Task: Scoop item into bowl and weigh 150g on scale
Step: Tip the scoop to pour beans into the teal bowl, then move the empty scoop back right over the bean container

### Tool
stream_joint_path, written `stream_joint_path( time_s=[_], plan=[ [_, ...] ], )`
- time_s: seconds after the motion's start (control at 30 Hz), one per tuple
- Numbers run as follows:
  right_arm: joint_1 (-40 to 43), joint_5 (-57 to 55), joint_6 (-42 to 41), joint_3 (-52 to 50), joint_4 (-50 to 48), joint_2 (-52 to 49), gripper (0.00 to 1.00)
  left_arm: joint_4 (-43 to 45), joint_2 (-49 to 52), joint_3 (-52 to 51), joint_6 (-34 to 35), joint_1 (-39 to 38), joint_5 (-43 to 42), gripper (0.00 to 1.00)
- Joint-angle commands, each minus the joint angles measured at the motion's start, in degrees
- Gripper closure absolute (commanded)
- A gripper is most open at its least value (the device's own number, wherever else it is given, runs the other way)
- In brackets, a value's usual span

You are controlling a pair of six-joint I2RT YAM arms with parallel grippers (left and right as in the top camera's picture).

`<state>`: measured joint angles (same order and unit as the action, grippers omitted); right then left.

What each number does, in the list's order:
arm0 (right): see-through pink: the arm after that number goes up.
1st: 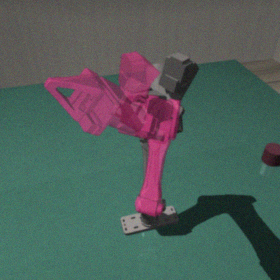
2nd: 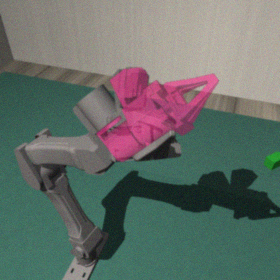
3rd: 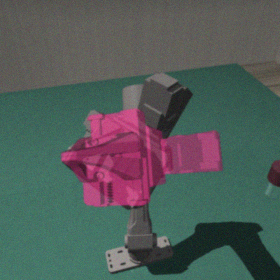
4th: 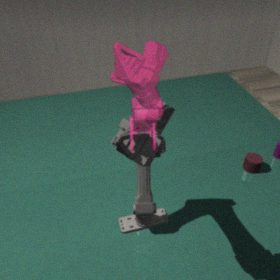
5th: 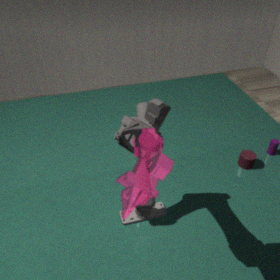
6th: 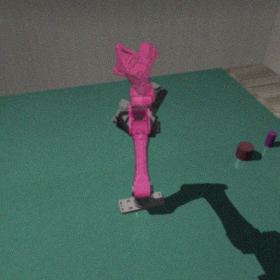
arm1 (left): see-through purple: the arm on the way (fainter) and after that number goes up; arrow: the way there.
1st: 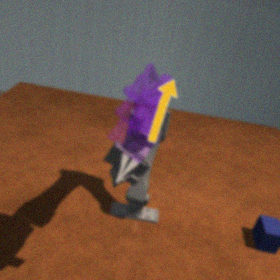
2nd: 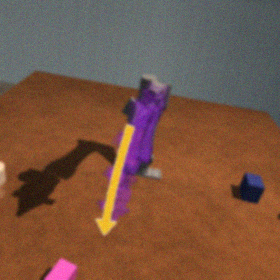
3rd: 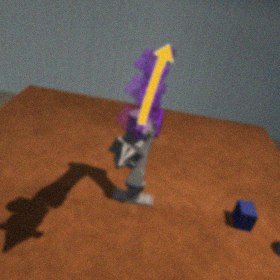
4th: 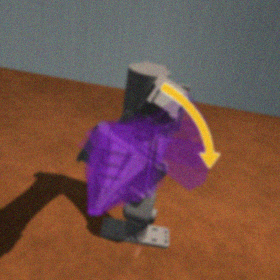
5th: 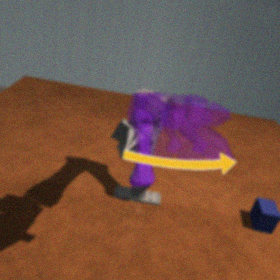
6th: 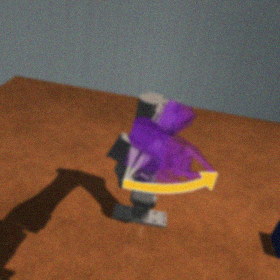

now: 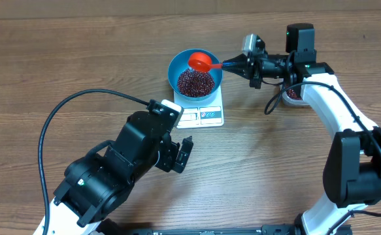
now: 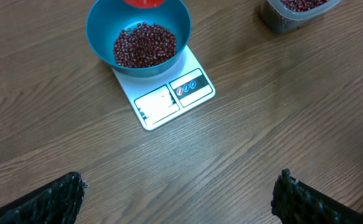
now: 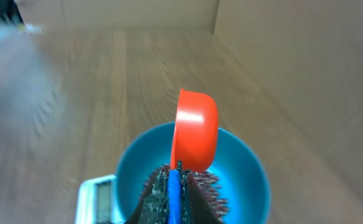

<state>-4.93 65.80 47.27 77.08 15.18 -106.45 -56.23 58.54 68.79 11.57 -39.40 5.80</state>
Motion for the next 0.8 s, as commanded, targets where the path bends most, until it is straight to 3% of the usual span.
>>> stream_joint_path(
  time_s=[0.0, 0.17, 0.33, 0.53, 0.77],
  plan=[
    [0.37, 2.03, -16.5, -0.09, -0.13, 2.34, 0.96, -0.15, 0.28, -0.13, -0.85, -0.37, 0.59, 0.01],
    [2.21, 1.9, -38.73, -0.09, -0.57, 2.43, 0.96, -0.15, 0.28, -0.13, -0.85, -0.37, 0.59, 0.01],
    [5.53, -0.59, -51.39, 0.5, 0.57, 2.97, 0.96, -0.15, 0.28, -0.13, -0.85, -0.37, 0.59, 0.01],
    [6.56, -20.41, -53.4, 2.97, 11.52, 10.05, 0.96, -0.15, 0.28, -0.13, -0.85, -0.37, 0.59, 0.01],
    [8.07, -33.62, -53.27, 3.15, 17.18, 19.74, 0.96, -0.15, 0.28, -0.13, -0.85, -0.37, 0.59, 0.01]
  ],
)
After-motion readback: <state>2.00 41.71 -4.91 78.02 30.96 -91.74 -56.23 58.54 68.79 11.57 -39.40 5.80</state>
